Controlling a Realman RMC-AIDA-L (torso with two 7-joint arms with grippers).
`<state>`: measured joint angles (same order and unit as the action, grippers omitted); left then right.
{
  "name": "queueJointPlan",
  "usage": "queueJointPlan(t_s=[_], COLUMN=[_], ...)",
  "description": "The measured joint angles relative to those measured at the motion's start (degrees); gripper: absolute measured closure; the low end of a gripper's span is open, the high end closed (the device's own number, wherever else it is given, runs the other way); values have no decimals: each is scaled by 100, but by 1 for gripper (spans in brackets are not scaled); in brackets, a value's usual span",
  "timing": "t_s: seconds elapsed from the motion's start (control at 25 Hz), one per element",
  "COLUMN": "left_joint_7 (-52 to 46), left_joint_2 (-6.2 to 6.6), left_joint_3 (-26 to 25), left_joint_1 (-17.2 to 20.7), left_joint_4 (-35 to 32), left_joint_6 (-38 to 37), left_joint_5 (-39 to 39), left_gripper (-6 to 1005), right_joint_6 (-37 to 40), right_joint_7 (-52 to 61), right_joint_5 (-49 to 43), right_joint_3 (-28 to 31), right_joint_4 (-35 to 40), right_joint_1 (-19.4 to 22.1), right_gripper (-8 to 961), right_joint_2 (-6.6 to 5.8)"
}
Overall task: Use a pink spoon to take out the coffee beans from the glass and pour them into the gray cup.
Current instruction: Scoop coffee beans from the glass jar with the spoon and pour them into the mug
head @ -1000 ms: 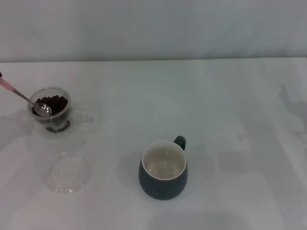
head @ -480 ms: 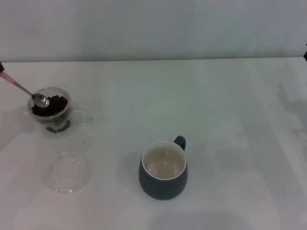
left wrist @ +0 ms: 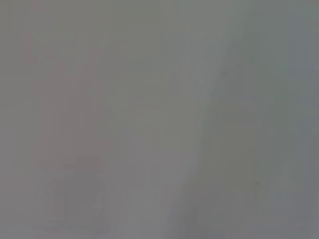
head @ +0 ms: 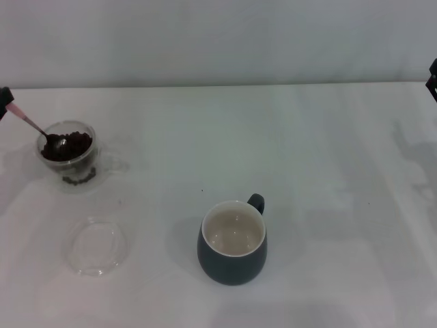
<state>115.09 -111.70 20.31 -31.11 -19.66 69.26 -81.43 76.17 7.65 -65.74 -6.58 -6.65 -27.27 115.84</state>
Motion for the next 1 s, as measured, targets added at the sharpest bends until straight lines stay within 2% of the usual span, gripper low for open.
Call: queueJointPlan(t_s=[0.4, 0.68, 1.0], left_joint_7=[-659, -1344, -2210], left_joint_2=[-17, -69, -55], left_joint_3=[-2, -10, 32], left_joint_1=[-26, 87, 244], left_joint_4=[141, 146, 155], left_joint_6=[-89, -325, -376], left_joint_5=[-138, -143, -114], left_gripper=[862, 862, 861], right_joint_6=[-39, -43, -102], right_joint_7=[0, 0, 0], right_joint_5=[48, 53, 53], right_joint_3=[52, 61, 61], right_joint_4=[14, 62, 79], right_joint_1=[-12, -33, -62], right_gripper=[96, 96, 96], right_joint_2=[-11, -27, -41])
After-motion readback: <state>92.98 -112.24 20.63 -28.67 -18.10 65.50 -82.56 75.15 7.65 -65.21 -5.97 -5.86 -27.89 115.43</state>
